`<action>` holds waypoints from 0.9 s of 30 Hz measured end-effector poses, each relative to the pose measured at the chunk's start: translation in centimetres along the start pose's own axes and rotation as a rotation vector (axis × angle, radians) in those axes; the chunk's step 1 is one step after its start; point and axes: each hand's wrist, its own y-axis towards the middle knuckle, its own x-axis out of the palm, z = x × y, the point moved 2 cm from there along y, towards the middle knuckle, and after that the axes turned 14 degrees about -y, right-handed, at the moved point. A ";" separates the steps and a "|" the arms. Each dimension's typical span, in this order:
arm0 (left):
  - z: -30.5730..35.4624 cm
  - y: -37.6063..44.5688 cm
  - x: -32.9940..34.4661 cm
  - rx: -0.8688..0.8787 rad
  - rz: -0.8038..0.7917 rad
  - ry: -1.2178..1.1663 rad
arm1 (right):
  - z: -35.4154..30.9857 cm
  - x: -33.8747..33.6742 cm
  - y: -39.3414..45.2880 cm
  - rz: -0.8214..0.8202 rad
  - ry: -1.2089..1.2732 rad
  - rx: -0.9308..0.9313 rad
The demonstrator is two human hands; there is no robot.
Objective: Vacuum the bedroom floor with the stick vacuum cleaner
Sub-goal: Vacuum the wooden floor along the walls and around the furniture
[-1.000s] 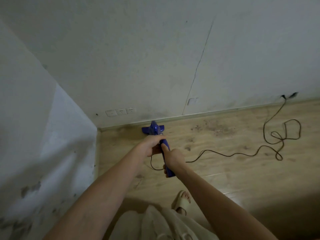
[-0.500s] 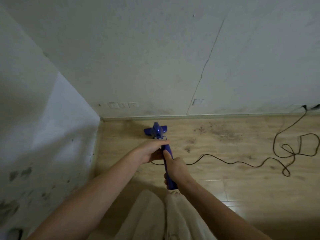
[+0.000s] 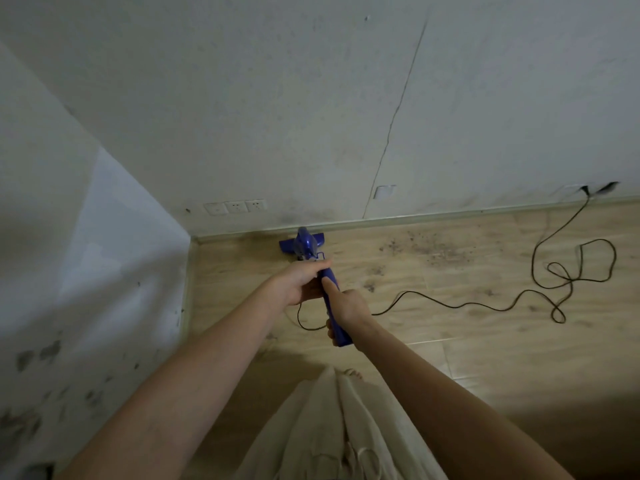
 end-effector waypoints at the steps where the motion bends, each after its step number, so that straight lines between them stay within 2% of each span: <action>1: -0.3 0.2 0.1 0.004 0.001 -0.004 | 0.4 -0.1 0.3 -0.004 -0.002 0.024; 13: -2.8 -1.2 -1.4 -0.046 -0.086 0.014 | 2.7 -0.1 -2.3 -0.085 -0.043 0.048; 18: -3.9 -1.5 -1.7 -0.020 -0.103 -0.018 | 3.6 0.8 -1.8 -0.043 -0.118 -0.023; 27: -6.5 -0.1 -1.1 0.037 -0.029 -0.033 | 6.6 1.5 -0.9 0.019 -0.292 -0.126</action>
